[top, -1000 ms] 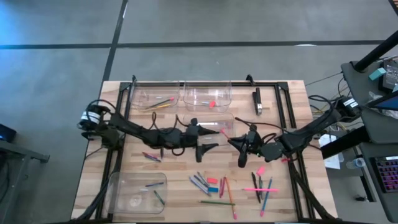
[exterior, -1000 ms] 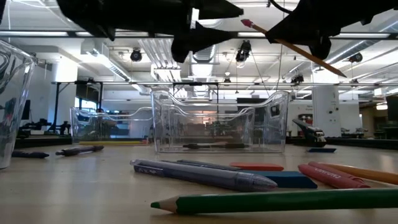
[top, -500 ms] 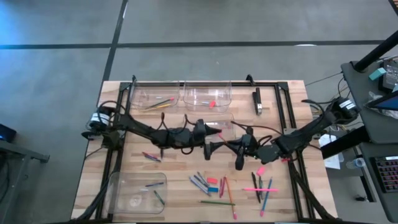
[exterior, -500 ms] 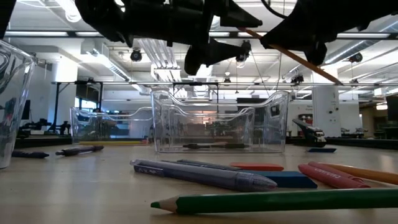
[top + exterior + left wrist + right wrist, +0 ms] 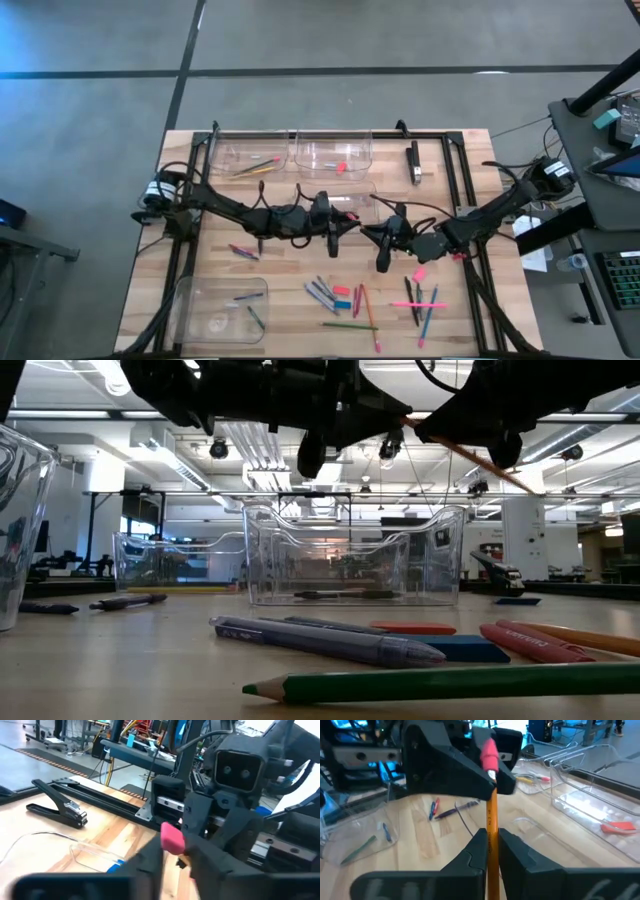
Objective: Sort crayons/erasers/pens/pencils in bins
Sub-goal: Put the top orange pencil into the top left transparent bin
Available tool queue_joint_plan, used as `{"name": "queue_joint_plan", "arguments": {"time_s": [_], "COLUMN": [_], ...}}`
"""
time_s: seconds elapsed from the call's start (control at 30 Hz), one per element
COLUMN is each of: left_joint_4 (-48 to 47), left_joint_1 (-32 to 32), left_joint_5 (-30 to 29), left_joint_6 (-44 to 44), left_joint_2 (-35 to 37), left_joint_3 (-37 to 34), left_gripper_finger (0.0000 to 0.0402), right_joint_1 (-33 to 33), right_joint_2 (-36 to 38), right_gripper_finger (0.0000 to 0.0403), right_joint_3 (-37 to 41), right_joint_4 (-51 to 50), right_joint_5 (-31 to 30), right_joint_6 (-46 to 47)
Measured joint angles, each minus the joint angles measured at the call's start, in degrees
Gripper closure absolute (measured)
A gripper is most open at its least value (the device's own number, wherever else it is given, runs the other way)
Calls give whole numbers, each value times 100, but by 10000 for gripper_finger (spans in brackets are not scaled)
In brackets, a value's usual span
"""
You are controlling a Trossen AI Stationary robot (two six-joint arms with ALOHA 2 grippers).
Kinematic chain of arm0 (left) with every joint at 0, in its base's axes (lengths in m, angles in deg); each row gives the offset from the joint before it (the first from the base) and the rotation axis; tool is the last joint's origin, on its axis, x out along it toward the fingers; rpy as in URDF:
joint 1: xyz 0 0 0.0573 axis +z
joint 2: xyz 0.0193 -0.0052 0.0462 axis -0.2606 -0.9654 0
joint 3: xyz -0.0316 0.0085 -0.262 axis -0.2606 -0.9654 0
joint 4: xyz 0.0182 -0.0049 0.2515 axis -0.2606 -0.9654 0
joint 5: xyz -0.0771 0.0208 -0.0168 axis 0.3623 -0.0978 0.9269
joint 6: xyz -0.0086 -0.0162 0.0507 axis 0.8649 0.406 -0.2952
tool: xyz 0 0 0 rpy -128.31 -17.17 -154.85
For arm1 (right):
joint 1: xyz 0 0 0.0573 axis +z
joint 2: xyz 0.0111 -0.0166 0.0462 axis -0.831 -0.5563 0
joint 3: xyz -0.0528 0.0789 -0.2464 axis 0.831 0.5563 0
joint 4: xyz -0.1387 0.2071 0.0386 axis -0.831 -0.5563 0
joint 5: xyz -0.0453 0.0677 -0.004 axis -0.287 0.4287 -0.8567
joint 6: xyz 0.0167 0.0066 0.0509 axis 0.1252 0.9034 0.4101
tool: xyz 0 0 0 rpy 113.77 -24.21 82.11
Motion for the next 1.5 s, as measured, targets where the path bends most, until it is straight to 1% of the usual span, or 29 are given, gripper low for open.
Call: {"name": "queue_joint_plan", "arguments": {"time_s": [0.03, 0.07, 0.17, 0.27, 0.37, 0.5, 0.63, 0.7, 0.83, 0.93, 1.03, 1.17, 1.2, 1.23, 1.3, 1.4, 1.43, 1.5], "left_joint_4": [20, 20, 4, -87, -84, -61, -173, -437, -1496, -2458, -3564, -5249, -5705, -6046, -6656, -7164, -7284, -7502], "left_joint_1": [-2, -7, -7, 0, 16, 37, 37, 37, 35, -6, -26, 145, 225, 335, 628, 1182, 1397, 1838], "left_joint_5": [47, 63, 58, -14, -64, -61, -60, -161, -623, -1222, -2361, -4273, -4644, -4864, -4959, -4894, -4788, -4396], "left_joint_6": [22, 32, -16, -164, -317, -361, -630, -850, -1299, -1630, -2074, -2438, -2444, -2438, -2405, -2398, -2401, -2431], "left_joint_2": [0, 4, 4, 5, 24, 192, 559, 870, 1731, 2448, 3082, 3745, 3872, 3970, 4129, 4115, 4061, 3903], "left_joint_3": [0, 2, 9, -3, -13, -79, -181, -205, -197, -192, -188, -186, -186, -186, -186, -188, -188, -192], "left_gripper_finger": [374, 384, 380, 381, 390, 390, 390, 390, 390, 390, 390, 391, 391, 391, 391, 391, 391, 391], "right_joint_1": [-9, -19, -39, -32, -24, -28, -14, -13, -13, -13, -13, -13, -13, -13, -13, -30, -30, -30], "right_joint_2": [0, -1, 0, 6, 13, 61, 161, 244, 482, 640, 715, 716, 684, 666, 584, 475, 434, 366], "right_gripper_finger": [378, 375, 357, 325, 283, 214, 148, 123, 86, 69, 58, 54, 55, 55, 58, 60, 61, 62], "right_joint_3": [4, 5, 5, 4, 3, 3, 3, 1, 1, -1, -1, -1, -1, -1, -1, -1, -1, -1], "right_joint_4": [-21, -21, -31, -119, -186, -242, -305, -374, -771, -991, -1099, -1191, -1199, -1206, -1193, -1193, -1189, -1192], "right_joint_5": [5, 28, 13, 25, 93, 128, 163, 167, 165, 163, 163, 163, 154, 152, 147, 145, 144, 142], "right_joint_6": [-35, -40, 5, 4, 0, 3, -1, 7, 129, 211, 211, 295, 346, 347, 347, 350, 381, 445]}}
